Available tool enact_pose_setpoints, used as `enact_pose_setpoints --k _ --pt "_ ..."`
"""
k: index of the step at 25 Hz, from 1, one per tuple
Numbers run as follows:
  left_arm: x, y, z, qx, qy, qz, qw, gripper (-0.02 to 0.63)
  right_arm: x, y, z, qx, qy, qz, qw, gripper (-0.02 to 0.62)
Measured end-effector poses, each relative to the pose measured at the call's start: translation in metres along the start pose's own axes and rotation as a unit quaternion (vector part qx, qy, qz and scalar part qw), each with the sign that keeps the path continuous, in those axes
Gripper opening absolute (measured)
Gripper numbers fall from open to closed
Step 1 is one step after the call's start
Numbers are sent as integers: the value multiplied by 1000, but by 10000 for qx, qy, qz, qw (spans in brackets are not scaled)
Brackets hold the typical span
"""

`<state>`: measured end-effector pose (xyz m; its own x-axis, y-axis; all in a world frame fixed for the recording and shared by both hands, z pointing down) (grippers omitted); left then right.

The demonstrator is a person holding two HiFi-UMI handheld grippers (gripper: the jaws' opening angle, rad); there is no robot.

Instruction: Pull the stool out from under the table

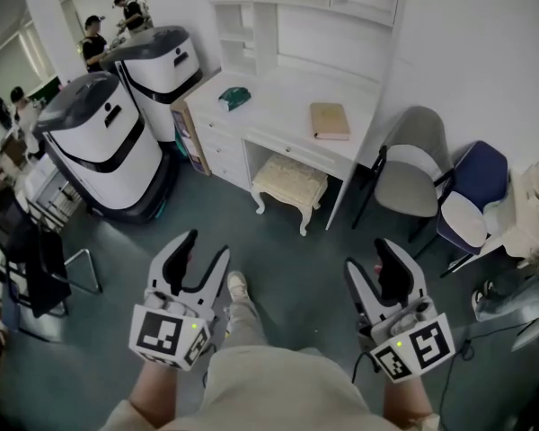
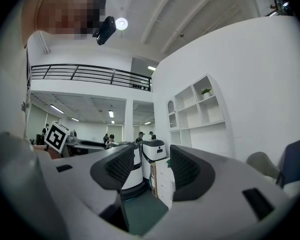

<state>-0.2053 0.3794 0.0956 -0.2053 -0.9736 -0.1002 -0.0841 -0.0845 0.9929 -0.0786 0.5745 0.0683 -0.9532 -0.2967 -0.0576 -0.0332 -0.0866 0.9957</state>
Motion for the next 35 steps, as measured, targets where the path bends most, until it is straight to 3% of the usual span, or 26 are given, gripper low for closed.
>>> enact_pose_setpoints --k 15,28,35 --pt "121 11 -126 181 255 -70 9995 219 -40 22 -164 425 159 -133 9989 236" --pt "249 27 -278 581 955 79 9937 219 -94 43 -340 867 843 -369 9920 241" --pt "310 41 -354 530 1250 199 9905 219 -126 74 -417 1146 1225 -786 9827 241"
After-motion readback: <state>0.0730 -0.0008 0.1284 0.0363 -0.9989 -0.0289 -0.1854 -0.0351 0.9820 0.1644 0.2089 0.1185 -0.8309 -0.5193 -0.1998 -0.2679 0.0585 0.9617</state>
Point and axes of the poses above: the fingertips, and each gripper's own axes: z backward along the fingers, x to its left, y out of its underside, the point moved 1 cm from there along z, backward along the fingers, and after that the axes turned 2 degrees about y, right-handed, at the moved point
